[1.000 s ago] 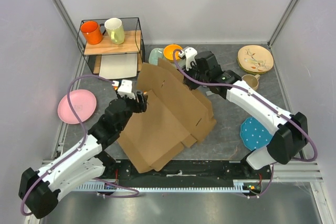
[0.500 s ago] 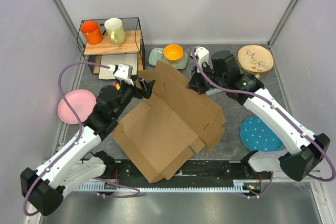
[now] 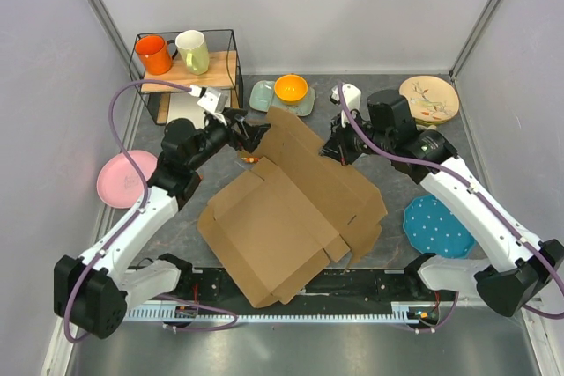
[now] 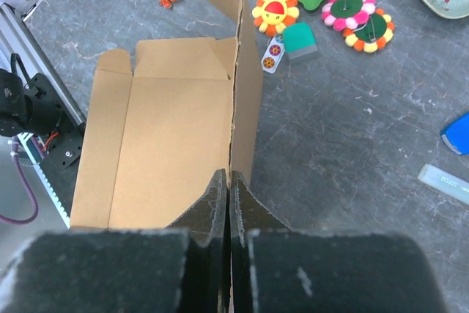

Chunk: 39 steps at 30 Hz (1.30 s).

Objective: Fold the paper box

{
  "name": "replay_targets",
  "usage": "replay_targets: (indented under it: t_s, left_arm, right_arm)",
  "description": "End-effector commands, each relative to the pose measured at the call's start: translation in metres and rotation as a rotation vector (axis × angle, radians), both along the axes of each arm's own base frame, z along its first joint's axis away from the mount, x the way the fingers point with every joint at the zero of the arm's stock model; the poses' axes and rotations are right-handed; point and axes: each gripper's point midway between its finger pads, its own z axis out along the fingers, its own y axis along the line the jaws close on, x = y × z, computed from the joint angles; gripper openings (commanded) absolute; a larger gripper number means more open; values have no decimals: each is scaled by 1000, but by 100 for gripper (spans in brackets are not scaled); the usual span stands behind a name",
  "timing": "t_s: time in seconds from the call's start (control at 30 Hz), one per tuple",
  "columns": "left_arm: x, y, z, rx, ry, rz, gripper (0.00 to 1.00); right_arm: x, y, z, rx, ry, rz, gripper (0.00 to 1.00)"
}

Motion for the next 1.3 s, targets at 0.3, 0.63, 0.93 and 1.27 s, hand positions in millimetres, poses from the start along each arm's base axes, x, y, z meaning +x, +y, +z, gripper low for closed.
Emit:
replay_targets:
  t_s: [0.3, 0.63, 0.93, 1.27]
  left_arm:
    - [-2, -40, 38, -44, -87, -242, 84]
    - [-19, -62, 10, -56, -17, -375, 68]
    - [-44, -66, 4, -126, -38, -352, 54]
    - [-55, -80, -7, -149, -16, -298, 35]
  right_arm:
    - [-9, 5, -2, 26, 24, 35, 0]
    - [-6, 4, -12, 18, 42, 15, 0]
    - [-3, 1, -15, 18, 37, -25, 0]
    - [4, 0, -15, 28, 25, -65, 0]
